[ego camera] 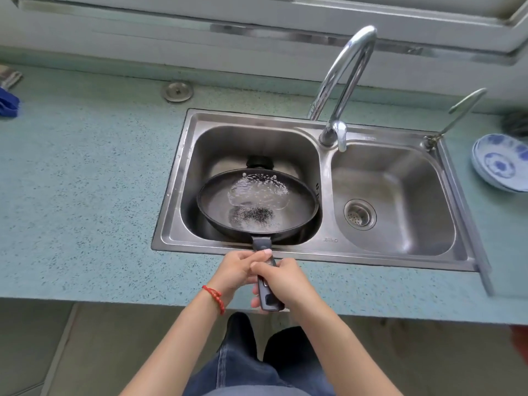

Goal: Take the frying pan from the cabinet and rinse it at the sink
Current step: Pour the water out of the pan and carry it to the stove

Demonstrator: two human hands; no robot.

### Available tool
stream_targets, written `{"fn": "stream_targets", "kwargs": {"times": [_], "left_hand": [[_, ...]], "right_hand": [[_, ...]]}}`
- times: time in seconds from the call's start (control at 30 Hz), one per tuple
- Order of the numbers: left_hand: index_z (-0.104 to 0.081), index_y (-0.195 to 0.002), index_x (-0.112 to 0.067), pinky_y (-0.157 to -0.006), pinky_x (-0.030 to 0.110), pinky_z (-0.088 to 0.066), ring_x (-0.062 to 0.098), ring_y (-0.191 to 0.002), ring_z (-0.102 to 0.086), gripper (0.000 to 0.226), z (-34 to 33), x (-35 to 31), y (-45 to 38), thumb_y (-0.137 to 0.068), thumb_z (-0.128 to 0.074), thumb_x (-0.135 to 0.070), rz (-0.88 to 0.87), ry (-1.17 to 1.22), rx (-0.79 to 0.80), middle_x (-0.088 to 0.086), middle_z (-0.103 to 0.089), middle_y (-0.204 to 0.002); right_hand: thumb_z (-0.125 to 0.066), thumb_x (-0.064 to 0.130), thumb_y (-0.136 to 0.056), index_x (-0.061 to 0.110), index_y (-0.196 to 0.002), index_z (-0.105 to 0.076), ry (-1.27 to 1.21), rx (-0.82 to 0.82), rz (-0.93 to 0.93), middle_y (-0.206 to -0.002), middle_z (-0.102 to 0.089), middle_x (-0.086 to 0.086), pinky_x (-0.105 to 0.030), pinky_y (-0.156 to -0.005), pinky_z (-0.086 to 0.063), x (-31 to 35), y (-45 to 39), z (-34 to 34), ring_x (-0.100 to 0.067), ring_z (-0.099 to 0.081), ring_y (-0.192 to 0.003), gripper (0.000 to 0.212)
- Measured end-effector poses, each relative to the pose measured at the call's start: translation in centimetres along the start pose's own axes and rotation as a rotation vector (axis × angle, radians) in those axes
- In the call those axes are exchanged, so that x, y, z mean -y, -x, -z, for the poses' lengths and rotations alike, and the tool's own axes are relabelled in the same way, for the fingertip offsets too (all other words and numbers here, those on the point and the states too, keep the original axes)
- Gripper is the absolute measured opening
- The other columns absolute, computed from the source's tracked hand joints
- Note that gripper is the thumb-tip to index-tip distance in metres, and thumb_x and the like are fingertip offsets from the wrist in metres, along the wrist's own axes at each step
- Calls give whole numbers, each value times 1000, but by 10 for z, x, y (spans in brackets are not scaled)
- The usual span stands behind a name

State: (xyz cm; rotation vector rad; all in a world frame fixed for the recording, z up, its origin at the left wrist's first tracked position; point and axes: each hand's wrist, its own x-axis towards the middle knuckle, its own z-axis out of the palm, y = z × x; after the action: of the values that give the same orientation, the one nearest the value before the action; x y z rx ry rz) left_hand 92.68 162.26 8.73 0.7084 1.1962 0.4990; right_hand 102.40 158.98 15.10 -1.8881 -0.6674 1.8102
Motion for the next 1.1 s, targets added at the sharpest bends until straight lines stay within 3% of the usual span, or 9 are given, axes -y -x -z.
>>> {"fn": "stream_targets", "kwargs": {"times": [0.2,0.33,0.5,0.67,0.73,0.9,0.97,1.03,1.1], "left_hand": [[-61,-75,1,-40,17,-40,13,-44,-50,17,-3,3,4,-80,-62,-15,10,107,12,10,-56,-61],[-58,-83,6,-35,14,-36,6,-36,-49,17,-6,2,11,-82,-59,-11,-14,140,6,5,-56,-52],[-54,-68,1,-35,15,-37,7,-35,-49,20,-5,4,25,-80,-63,-11,-77,147,11,10,-53,-59],[-60,-75,3,-54,24,-52,18,-56,-62,29,-8,8,35,-66,-72,-22,-30,266,44,15,-63,-66],[-64,-79,0,-54,24,-54,16,-55,-64,24,-13,6,40,-69,-65,-21,16,346,81,7,-68,-63],[-67,-78,-1,-54,25,-53,15,-56,-63,28,-19,6,47,-59,-71,-21,27,400,93,5,-67,-64],[-66,-71,-2,-51,24,-52,14,-51,-62,20,-23,7,50,-58,-74,-14,7,405,78,5,-65,-58],[-64,-62,-4,-48,24,-51,15,-46,-60,10,-29,7,53,-63,-70,-12,-29,370,50,4,-63,-50],[-62,-57,-6,-47,24,-49,16,-45,-58,18,-35,9,54,-74,-67,-9,-68,327,4,4,-61,-47]], "right_hand": [[-58,6,-78,3,-65,-54,-9,-53,88,-57,-51,-14,-16,-34,-40,-7,2,0,-16,-57,-32,14],[-58,6,-80,3,-60,-54,-44,-49,128,-48,-52,-8,-17,-34,-41,-9,8,-1,-16,-57,-32,21],[-57,7,-83,5,-56,-55,-77,-37,200,-45,-53,-6,-17,-36,-40,-15,23,-4,-17,-56,-33,27],[-55,4,-84,3,-54,-54,-129,-43,285,-39,-53,-6,-18,-37,-41,-27,39,-13,-18,-54,-32,30],[-56,4,-84,3,-55,-53,-144,-58,317,-41,-53,-7,-20,-39,-42,-30,44,-14,-20,-55,-33,30],[-58,5,-83,2,-62,-52,-216,-64,379,-48,-55,-12,-22,-39,-43,-38,56,-14,-22,-54,-33,22],[-60,12,-78,2,-64,-52,-230,-62,399,-48,-55,-12,-21,-38,-42,-42,58,-13,-21,-54,-32,19],[-58,16,-74,1,-65,-51,-248,-53,417,-48,-55,-12,-20,-38,-42,-45,60,-10,-20,-53,-31,19],[-57,16,-75,1,-65,-51,-269,-35,439,-46,-55,-10,-20,-38,-42,-48,62,-6,-19,-53,-31,19]]}}
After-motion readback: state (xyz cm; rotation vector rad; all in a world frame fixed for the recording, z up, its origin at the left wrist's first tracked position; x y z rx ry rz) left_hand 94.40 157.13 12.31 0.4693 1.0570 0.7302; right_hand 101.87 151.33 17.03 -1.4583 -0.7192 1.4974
